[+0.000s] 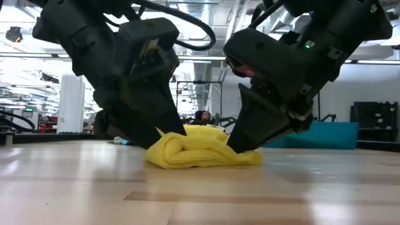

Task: Fold microfiber towels
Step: Fold the yellow towel

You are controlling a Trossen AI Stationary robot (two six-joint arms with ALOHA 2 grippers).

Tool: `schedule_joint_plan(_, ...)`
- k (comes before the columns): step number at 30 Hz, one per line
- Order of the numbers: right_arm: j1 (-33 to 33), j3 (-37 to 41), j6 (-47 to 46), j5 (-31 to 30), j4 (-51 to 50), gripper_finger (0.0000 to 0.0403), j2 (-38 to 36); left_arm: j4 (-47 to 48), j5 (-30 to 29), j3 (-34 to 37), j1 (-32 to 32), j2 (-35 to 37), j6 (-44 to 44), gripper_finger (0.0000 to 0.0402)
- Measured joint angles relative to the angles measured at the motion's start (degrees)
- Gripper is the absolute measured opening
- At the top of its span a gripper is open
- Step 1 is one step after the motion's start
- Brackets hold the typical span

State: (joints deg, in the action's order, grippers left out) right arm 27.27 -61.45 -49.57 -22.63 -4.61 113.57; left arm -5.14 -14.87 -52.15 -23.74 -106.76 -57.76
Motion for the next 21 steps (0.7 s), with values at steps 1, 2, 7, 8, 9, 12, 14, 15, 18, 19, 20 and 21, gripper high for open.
schedule_joint_plan(1, 0.00, 0.00, -0.32, 0.00, -0.06, 0.0056, -0.01, -0.13, 0.00, -0.06, -0.04, -0.56, 0.00, 0.0208)
schedule_joint_plan(2, 0.00, 0.00, -0.53, -0.02, -0.06, 0.0056, -0.06, -0.12, 0.01, -0.07, -0.15, -0.71, 0.02, 0.0202)
schedule_joint_plan(7, 0.03, 0.13, 0.34, -2.81, -1.00, 0.0056, -3.65, 0.39, -0.20, -0.01, -0.27, -0.81, 1.82, 0.0171)
schedule_joint_plan(8, 0.04, 0.13, 0.91, -4.11, -1.31, 0.0056, -4.88, 0.41, -0.14, 0.03, -0.27, -0.83, 1.98, 0.0165)
schedule_joint_plan(9, 0.02, 0.11, 1.62, -5.43, -1.43, 0.0056, -6.19, 0.50, 0.05, 0.03, -0.25, -0.86, 1.91, 0.0159)
schedule_joint_plan(12, -0.85, 0.04, 4.48, -9.29, -2.62, 0.0056, -8.96, 0.84, -0.02, 0.06, -0.25, -0.92, 1.78, 0.0143)
schedule_joint_plan(14, -2.06, 0.04, 7.87, -9.73, -1.54, 0.0056, -9.43, 0.37, -0.04, 0.12, -0.25, -0.94, 2.19, 0.0134)
schedule_joint_plan(15, -2.74, 0.04, 9.60, -9.26, -0.41, 0.0056, -9.28, -0.44, 0.08, 0.10, -0.27, -1.04, 2.47, 0.0130)
schedule_joint_plan(18, -4.98, -0.06, 13.29, -4.86, 4.22, 0.0056, -6.57, -0.99, 0.39, 0.12, -0.27, -1.09, 2.43, 0.0121)
schedule_joint_plan(19, -5.51, 0.03, 13.55, -3.49, 4.19, 0.0056, -5.48, -1.02, 0.26, 0.12, -0.27, -1.09, 2.43, 0.0119)
schedule_joint_plan(20, -5.95, 0.13, 13.28, -2.66, 3.59, 0.0056, -4.37, -1.00, 0.12, 0.14, -0.27, -1.09, 2.44, 0.0117)
schedule_joint_plan(21, -6.26, 0.09, 12.04, -1.94, 3.12, 0.0056, -3.24, -0.96, 0.14, 0.14, -0.27, -1.09, 2.53, 0.0116)
